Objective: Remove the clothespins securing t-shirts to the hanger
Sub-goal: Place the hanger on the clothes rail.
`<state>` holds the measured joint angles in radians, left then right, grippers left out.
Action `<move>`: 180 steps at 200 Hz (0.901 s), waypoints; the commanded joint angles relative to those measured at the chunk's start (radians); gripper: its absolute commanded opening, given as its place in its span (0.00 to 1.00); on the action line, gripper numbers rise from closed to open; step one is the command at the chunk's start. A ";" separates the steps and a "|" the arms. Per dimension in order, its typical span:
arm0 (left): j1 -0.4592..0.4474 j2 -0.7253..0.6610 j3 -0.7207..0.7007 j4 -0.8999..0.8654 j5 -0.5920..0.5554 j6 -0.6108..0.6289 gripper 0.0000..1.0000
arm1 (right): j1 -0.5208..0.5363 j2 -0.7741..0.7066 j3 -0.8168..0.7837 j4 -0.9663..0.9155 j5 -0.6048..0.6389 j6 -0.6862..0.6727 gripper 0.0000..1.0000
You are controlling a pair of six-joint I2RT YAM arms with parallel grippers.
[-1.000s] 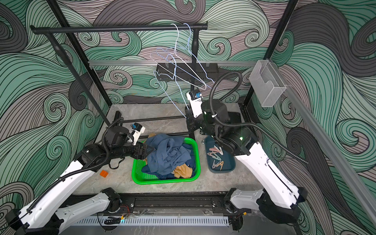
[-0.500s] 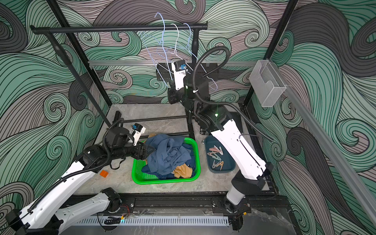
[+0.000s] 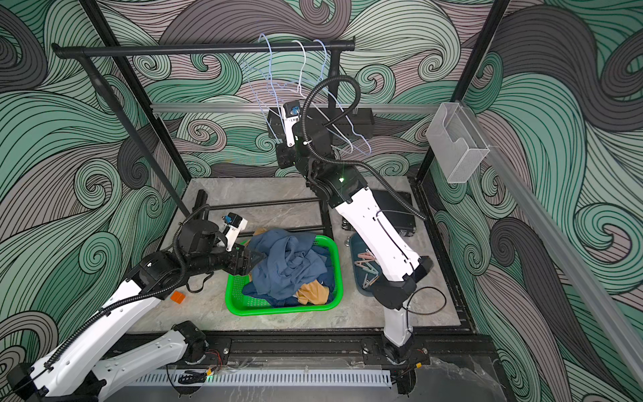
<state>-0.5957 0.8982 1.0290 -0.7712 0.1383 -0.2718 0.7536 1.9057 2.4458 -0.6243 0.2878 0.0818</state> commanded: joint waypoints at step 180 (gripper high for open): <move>0.008 -0.019 -0.037 0.018 -0.029 0.006 0.82 | -0.035 -0.242 -0.341 0.067 -0.028 0.010 0.79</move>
<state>-0.5957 0.8845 0.9974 -0.7650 0.1299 -0.2722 0.7189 1.7401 2.1773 -0.6018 0.2550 0.1059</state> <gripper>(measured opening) 0.818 0.760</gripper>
